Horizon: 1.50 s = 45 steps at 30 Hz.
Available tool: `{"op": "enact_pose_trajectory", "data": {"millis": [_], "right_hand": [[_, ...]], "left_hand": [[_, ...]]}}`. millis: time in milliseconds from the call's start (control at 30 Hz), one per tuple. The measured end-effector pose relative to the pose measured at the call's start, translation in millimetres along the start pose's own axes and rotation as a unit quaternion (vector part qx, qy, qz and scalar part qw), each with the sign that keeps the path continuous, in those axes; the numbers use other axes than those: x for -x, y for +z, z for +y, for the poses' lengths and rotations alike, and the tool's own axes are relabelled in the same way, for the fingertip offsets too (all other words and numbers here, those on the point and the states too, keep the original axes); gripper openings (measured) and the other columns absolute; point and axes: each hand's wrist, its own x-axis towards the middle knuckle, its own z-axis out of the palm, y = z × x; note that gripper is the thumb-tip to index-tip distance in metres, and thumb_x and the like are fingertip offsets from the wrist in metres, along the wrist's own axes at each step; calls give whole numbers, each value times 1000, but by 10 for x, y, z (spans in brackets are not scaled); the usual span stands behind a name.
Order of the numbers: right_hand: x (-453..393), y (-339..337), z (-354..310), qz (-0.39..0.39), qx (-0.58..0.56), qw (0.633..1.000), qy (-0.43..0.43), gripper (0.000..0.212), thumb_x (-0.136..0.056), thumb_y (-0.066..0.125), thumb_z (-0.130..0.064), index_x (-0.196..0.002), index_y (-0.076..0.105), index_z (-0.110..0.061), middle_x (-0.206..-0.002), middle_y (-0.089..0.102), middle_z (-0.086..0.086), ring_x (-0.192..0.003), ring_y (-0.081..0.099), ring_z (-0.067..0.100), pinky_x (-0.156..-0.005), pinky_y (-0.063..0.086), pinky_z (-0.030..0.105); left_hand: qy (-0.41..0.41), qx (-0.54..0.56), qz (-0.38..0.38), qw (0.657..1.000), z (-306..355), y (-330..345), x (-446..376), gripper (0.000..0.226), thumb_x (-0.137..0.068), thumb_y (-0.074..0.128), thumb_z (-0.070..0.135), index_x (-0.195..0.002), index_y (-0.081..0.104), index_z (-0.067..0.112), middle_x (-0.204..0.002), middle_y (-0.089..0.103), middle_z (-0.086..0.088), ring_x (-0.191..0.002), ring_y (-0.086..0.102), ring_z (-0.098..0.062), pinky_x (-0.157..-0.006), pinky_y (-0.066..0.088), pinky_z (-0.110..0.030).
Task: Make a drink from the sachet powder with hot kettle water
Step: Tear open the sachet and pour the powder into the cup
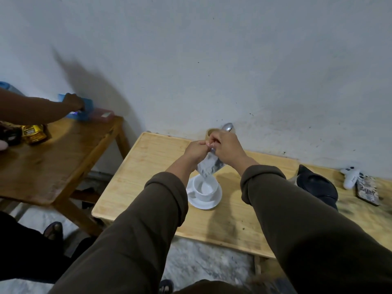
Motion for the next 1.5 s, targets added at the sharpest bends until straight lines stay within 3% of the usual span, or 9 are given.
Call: {"op": "enact_pose_trajectory", "data": {"millis": [400, 567, 667, 800, 900, 967, 1100, 1333, 1500], "right_hand": [[-199, 99, 8, -66, -41, 990, 122, 7, -90, 59, -9, -85, 56, -13, -69, 50, -3, -82, 48, 19, -74, 36, 24], [-205, 186, 57, -73, -37, 985, 152, 8, -90, 56, -9, -87, 60, -14, -67, 48, -6, -86, 48, 18, -74, 34, 23], [-201, 197, 21, -67, -30, 989, 131, 13, -89, 55, -6, -79, 54, -14, -64, 45, -7, -82, 47, 18, -58, 34, 21], [-167, 271, -6, -30, -61, 993, 97, 10, -85, 54, 2, -80, 61, -2, -79, 54, 4, -78, 46, 17, -54, 34, 13], [-134, 323, -4, -8, -54, 996, 67, 8, -82, 55, 7, -83, 63, 8, -79, 53, 6, -76, 45, 17, -54, 34, 2], [-115, 327, 2, -7, -47, 997, 57, 8, -82, 55, 7, -84, 63, 9, -79, 52, 6, -75, 45, 17, -55, 33, 1], [-73, 319, 49, -15, -36, 998, 51, 9, -82, 56, 6, -86, 63, 10, -80, 51, 5, -77, 45, 17, -56, 30, 7], [9, 334, 174, -57, -33, 995, 74, 5, -84, 61, 2, -83, 62, 6, -83, 51, 6, -78, 44, 17, -55, 33, 5], [70, 352, 181, -71, -21, 995, 67, 21, -83, 56, 7, -73, 54, -12, -82, 50, 7, -77, 45, 18, -57, 31, 18]], "left_hand": [[-11, -28, -64, 997, -93, -240, -12, 16, -95, 51, 24, -90, 63, 14, -96, 62, -9, -88, 56, -20, -75, 46, -27], [-7, -42, -79, 996, -158, -220, -19, 28, -93, 53, 34, -88, 64, 8, -83, 53, -8, -83, 48, -19, -75, 41, -29], [-21, -28, -64, 997, -149, -162, -22, 31, -98, 45, 29, -110, 66, 8, -100, 60, -11, -97, 54, -22, -75, 44, -26], [-38, -20, -53, 998, -154, -166, -34, 40, -100, 36, 17, -127, 51, -7, -138, 47, -31, -131, 43, -44, -107, 38, -47], [-49, -35, -56, 997, -146, -176, -21, 41, -101, 33, 19, -129, 49, -7, -137, 47, -32, -84, 59, -26, -70, 48, -35], [-61, -21, -51, 997, -150, -154, -25, 41, -101, 33, 18, -131, 51, -3, -135, 52, -28, -64, 43, -9, -54, 35, -21], [-87, 6, -51, 995, -210, -88, -41, 40, -100, 34, 19, -127, 56, -1, -82, 58, -6, -65, 44, -11, -56, 35, -20], [-96, -4, -65, 993, -269, 37, -48, 38, -98, 37, 16, -121, 58, -5, -87, 53, -6, -64, 43, -10, -55, 34, -21], [-120, -9, -65, 991, -291, 98, -36, 35, -96, 36, 6, -62, 47, 8, -62, 44, -7, -57, 41, -16, -32, 35, -9]]}}
